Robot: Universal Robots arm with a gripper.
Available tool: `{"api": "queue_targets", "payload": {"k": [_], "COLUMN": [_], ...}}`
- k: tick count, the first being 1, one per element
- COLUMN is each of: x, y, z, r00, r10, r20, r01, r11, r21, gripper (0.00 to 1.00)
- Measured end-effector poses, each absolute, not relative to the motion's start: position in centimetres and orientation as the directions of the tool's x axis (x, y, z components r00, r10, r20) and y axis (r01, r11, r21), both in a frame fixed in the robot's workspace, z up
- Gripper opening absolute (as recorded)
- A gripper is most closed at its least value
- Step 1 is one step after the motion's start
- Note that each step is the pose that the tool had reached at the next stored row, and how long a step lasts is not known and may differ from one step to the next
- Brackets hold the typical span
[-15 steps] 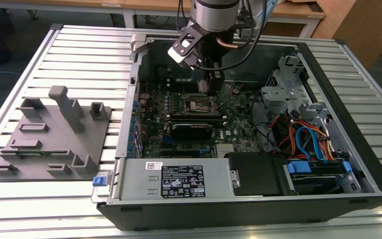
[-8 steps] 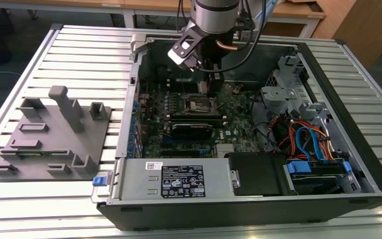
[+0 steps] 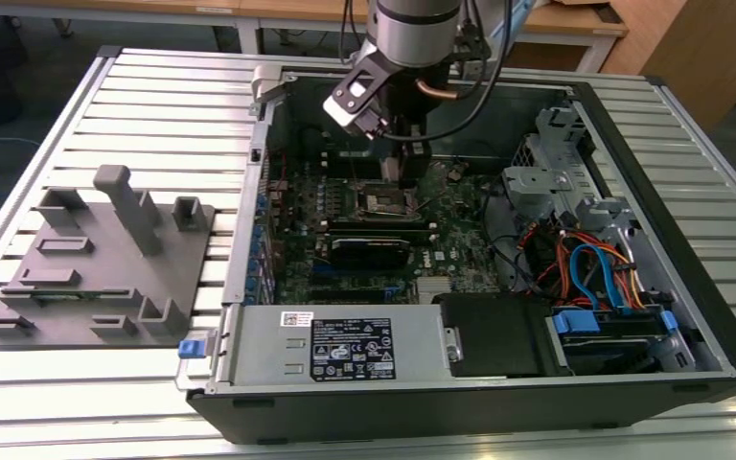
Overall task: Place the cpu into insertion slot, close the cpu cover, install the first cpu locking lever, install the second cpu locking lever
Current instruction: 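Place the cpu into insertion slot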
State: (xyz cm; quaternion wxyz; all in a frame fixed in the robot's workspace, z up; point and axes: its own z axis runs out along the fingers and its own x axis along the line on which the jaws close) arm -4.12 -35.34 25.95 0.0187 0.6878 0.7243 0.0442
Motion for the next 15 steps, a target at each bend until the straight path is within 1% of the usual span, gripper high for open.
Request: {"api": "queue_targets", "payload": {"k": [15], "x": [-4.15], "y": [-35.30], "z": [24.99], "r00": [-0.029], "r10": [0.999], "r20": [0.033], "r01": [0.996], "r11": [0.026], "r21": [0.089], "gripper": [0.54]}}
